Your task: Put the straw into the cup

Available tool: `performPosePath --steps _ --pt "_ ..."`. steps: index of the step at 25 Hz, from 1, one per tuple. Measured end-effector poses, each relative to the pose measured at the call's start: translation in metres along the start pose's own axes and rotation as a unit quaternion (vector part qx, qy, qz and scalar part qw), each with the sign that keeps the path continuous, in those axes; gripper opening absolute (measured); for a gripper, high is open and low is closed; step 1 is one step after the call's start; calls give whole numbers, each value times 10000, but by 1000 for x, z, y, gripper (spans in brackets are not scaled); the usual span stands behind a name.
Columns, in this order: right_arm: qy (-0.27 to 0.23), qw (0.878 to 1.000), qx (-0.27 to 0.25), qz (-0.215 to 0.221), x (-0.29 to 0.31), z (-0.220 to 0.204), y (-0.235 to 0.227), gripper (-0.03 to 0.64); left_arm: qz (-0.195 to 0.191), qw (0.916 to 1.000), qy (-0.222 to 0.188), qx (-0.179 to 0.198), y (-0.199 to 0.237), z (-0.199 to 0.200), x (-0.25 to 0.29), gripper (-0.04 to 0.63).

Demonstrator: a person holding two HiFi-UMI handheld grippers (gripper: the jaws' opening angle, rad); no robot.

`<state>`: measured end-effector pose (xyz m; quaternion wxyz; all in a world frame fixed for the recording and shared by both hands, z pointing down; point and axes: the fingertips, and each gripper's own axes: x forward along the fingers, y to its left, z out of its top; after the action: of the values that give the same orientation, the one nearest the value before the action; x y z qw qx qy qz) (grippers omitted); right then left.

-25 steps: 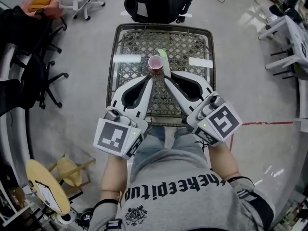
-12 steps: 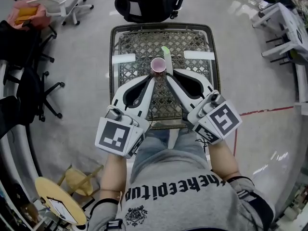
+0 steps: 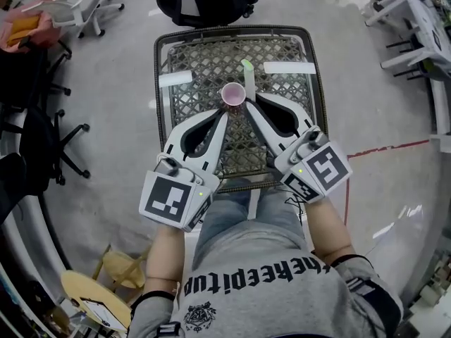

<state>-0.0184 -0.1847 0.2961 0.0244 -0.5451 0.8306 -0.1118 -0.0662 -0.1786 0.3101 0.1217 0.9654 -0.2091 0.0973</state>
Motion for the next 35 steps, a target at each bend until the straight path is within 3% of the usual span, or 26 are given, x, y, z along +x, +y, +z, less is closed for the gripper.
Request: performPosePath --steps 14,35 --pt "24 9987 88 -499 26 -43 -38 55 -201 9992 336 52 19 -35 20 17" --pt "-82 9978 171 -638 70 -111 -78 55 -187 9978 584 -247 49 -94 44 17"
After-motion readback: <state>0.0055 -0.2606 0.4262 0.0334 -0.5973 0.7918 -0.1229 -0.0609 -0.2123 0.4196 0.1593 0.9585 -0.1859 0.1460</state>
